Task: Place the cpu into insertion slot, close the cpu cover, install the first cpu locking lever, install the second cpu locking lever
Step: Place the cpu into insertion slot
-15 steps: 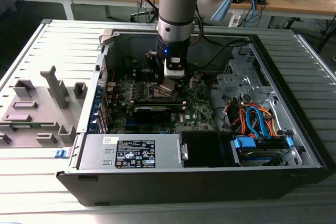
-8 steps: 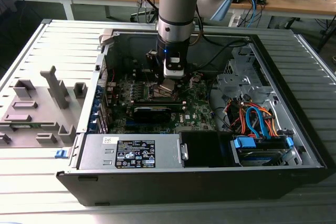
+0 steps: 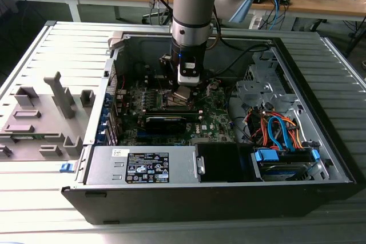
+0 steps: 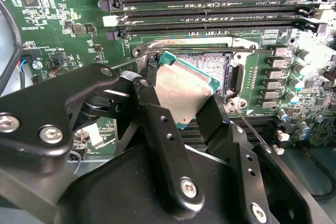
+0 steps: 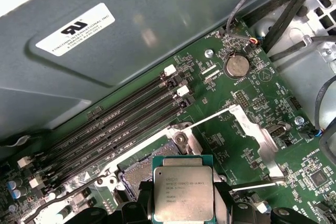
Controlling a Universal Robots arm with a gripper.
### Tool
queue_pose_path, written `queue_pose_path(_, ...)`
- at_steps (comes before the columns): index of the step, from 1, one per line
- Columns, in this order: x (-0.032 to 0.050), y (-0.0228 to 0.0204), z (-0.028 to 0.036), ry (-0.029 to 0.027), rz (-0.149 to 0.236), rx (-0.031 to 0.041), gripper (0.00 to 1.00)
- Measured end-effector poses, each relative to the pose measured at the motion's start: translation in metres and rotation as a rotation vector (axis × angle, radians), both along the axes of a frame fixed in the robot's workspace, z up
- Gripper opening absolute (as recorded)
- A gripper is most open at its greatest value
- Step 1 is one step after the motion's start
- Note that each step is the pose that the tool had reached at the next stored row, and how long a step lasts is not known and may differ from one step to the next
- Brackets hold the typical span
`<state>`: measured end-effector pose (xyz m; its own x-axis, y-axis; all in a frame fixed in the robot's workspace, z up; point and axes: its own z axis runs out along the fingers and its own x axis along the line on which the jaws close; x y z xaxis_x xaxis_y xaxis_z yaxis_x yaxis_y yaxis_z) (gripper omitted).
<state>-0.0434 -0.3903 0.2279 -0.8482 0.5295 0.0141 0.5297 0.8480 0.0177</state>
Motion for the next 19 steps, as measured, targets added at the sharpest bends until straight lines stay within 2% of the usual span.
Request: queue_pose_path(19, 0.0000, 0.0000, -0.0004, 0.0000, -0.024, 0.0001, 0.55)
